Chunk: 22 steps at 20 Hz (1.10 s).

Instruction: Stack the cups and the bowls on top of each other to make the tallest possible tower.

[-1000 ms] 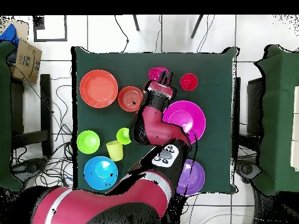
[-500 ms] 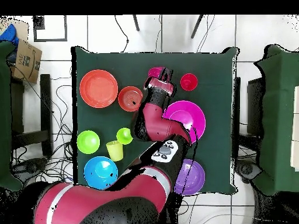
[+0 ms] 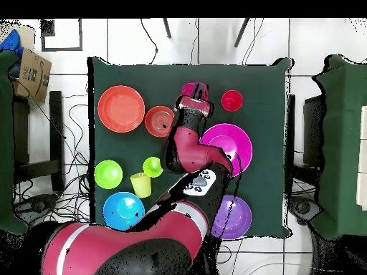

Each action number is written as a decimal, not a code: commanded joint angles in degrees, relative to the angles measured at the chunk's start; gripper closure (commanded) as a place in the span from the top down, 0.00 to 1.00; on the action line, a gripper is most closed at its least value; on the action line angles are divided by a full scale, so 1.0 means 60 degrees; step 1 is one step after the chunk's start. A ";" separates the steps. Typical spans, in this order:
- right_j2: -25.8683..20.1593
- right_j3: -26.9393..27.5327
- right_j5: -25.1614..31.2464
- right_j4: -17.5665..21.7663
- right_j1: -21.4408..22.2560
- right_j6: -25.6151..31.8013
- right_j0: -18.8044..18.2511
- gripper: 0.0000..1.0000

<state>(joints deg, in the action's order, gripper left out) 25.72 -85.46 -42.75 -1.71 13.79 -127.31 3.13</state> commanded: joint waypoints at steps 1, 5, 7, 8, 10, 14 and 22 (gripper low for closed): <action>-0.0963 0.0617 0.1734 0.0975 -0.0373 -0.0267 -0.0078 0.00; -0.1247 0.0576 0.1696 0.1102 -0.0443 -0.0643 -0.0190 0.00; -0.1379 0.0501 0.1568 0.1128 -0.0457 -0.0869 -0.0254 0.00; -0.1412 0.0485 0.1505 0.1130 -0.0473 -0.0935 -0.0273 0.00; -0.1476 0.0461 0.1286 0.1042 -0.0578 -0.1048 -0.0303 0.00; -0.1111 0.0355 0.0424 0.0292 -0.0801 -0.0871 -0.0041 0.00; -0.0956 0.0489 0.0747 0.0437 -0.0826 -0.0721 0.0047 1.00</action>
<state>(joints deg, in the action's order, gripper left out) 25.49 -84.64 -42.75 -0.70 9.62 -127.31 3.41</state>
